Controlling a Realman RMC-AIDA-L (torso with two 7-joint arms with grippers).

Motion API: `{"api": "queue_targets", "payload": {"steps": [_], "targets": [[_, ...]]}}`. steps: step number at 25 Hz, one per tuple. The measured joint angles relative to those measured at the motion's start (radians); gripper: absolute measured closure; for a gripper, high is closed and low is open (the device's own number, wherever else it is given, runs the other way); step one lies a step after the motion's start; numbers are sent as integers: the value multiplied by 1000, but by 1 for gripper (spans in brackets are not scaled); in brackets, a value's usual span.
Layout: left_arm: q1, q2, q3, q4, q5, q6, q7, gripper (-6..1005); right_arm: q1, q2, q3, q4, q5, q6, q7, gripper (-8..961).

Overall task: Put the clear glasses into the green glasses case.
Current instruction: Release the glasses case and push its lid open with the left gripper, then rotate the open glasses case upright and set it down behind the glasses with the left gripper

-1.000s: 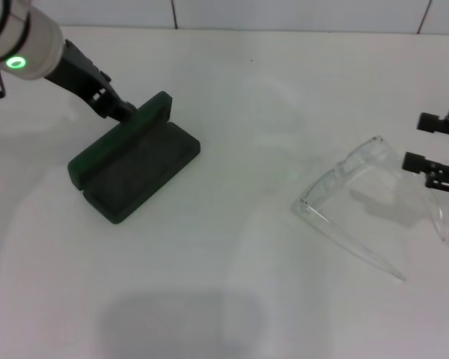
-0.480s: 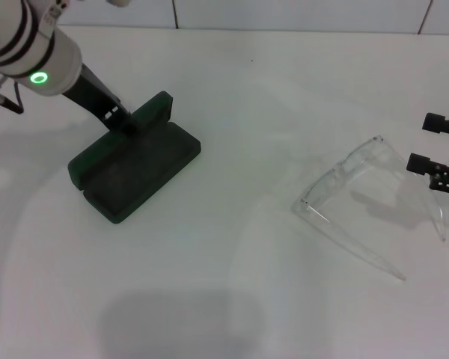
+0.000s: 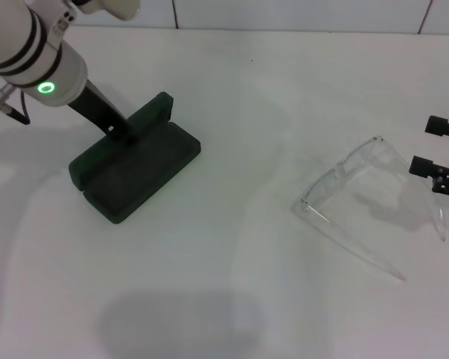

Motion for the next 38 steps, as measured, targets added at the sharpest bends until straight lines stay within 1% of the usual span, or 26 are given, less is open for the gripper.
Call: {"api": "queue_targets", "payload": {"steps": [1, 6, 11, 14, 16, 19, 20, 21, 22, 25, 29, 35, 38], "targets": [[0, -1, 4, -2, 0, 2, -1, 453, -1, 0, 0, 0, 1, 0, 0, 233], [-2, -3, 6, 7, -3, 11, -4, 681, -16, 1, 31, 0, -7, -20, -1, 233], [-5, -3, 31, 26, -1, 33, -4, 779, -30, -5, 52, 2, -12, -50, -2, 233], [5, -5, 81, 72, -5, 39, -7, 786, -40, -16, 56, 8, -12, -64, -2, 233], [19, -7, 138, 118, -7, 35, -11, 792, -54, -27, 60, 19, -12, -84, -3, 233], [54, -8, 241, 203, -12, -3, -20, 794, -98, -44, 71, 24, -13, -117, -17, 233], [65, -8, 263, 222, -15, -13, -21, 794, -112, -47, 75, 25, -13, -125, -25, 233], [65, -8, 263, 222, -15, -13, -21, 794, -126, -49, 78, 25, -13, -129, -31, 233], [97, -8, 320, 277, -39, -39, -16, 794, -138, -51, 79, 25, -13, -134, -36, 233], [108, -9, 366, 314, -88, -47, 8, 794, -172, -63, 79, 25, -13, -168, -42, 233], [100, -9, 415, 319, -132, -54, 43, 794, -208, -83, 79, 26, -19, -248, -55, 233], [95, -9, 482, 309, -132, -105, 70, 794, -230, -86, 78, 77, -26, -356, -85, 233], [93, -10, 496, 309, -131, -121, 80, 794, -237, -82, 78, 105, -24, -383, -103, 233]]}}
